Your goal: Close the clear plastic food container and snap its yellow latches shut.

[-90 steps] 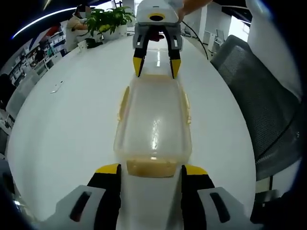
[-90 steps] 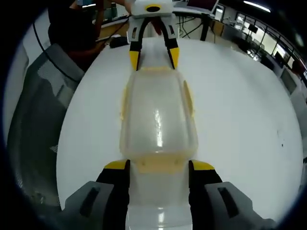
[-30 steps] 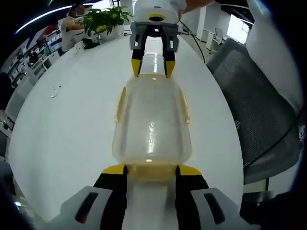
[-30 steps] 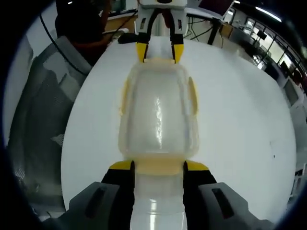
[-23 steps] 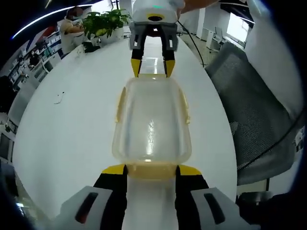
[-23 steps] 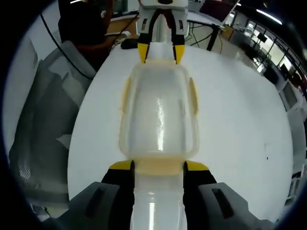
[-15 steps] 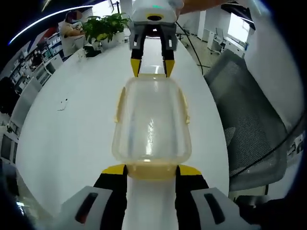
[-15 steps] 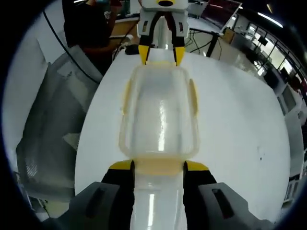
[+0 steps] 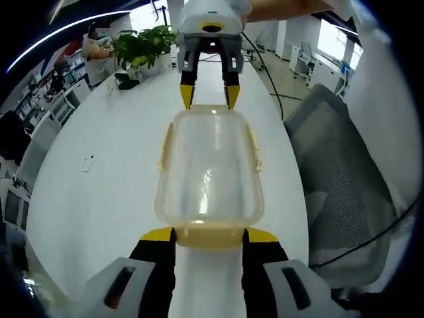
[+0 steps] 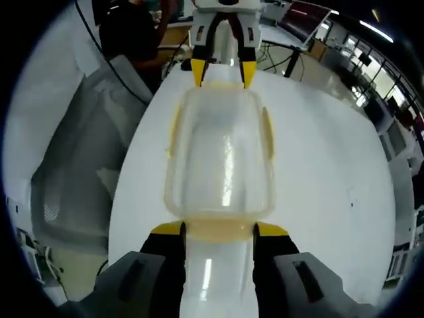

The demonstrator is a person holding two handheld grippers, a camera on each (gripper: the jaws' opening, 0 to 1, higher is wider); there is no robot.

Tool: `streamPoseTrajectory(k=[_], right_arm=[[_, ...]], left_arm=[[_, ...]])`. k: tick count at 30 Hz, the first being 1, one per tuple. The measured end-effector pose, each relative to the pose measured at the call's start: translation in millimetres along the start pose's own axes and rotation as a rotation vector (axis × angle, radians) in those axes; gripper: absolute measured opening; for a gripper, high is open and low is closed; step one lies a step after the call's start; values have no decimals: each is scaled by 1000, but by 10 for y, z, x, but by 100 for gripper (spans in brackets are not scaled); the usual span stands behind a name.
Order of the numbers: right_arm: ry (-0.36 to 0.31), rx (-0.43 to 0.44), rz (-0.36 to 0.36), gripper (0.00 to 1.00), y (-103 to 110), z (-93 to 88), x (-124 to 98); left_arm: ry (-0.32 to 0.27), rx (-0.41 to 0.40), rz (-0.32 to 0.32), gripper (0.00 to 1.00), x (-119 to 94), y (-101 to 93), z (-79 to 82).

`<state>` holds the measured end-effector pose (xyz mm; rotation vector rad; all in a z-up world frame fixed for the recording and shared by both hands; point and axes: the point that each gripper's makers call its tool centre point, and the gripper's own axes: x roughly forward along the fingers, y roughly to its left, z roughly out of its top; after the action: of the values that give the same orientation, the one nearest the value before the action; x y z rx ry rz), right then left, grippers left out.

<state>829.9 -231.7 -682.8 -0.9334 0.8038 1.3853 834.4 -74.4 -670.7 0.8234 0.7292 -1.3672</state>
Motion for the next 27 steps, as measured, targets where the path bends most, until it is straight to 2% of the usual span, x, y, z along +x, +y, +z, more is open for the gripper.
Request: streamPoseTrajectory(k=[15,19,27], right_arm=[[-6,12,-33,36,91,-452,-188],[-1,15,-40,36,109,-575,-223],[1,34,-41,36,149,-791,-266]], left_arm=[[24,39,23,33,331,1,372],[15,43,29,33,402,-1,473],[16,57,15,33,556,3,636]])
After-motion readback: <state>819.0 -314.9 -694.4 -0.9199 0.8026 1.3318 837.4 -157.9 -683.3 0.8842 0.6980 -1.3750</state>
